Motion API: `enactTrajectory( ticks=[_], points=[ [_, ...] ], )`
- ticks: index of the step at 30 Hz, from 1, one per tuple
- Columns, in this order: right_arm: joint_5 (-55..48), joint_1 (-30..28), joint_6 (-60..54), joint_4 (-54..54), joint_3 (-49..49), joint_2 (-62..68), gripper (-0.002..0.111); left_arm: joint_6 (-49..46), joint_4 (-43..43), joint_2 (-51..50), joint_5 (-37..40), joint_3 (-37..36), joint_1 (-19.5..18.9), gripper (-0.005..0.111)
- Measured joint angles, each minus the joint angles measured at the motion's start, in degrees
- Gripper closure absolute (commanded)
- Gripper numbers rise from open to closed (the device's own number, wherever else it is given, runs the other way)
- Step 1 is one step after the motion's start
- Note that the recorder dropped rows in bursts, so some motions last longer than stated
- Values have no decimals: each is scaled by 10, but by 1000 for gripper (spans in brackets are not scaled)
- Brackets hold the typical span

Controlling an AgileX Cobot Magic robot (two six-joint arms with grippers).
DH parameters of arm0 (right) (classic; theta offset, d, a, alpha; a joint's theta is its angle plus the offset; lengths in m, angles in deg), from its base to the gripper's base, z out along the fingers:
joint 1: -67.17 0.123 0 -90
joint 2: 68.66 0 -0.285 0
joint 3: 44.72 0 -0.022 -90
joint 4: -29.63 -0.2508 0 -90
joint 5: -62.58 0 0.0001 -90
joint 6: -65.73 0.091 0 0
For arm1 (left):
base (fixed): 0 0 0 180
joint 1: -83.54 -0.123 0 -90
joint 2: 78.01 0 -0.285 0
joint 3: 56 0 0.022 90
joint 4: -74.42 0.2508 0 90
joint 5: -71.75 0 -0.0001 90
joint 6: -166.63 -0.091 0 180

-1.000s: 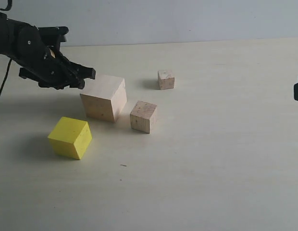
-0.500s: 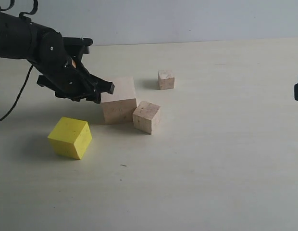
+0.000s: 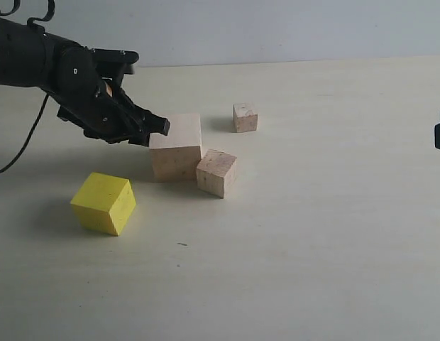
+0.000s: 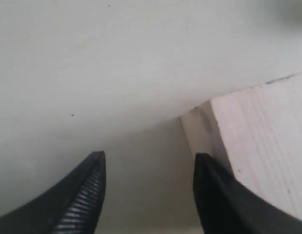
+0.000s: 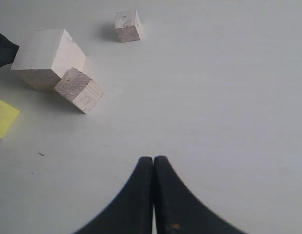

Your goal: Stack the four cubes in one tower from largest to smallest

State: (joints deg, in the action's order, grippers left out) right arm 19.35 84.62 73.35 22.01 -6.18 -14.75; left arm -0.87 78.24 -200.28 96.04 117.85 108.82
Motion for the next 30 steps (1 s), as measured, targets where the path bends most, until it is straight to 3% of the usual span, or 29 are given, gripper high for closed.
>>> enactTrajectory(
  ticks=[23, 30],
  points=[
    [0, 0, 0, 0, 0, 0, 108, -20, 0, 1, 5, 0, 27, 53],
    [0, 0, 0, 0, 0, 0, 108, -30, 21, 78, 57, 0, 23, 53]
  ],
)
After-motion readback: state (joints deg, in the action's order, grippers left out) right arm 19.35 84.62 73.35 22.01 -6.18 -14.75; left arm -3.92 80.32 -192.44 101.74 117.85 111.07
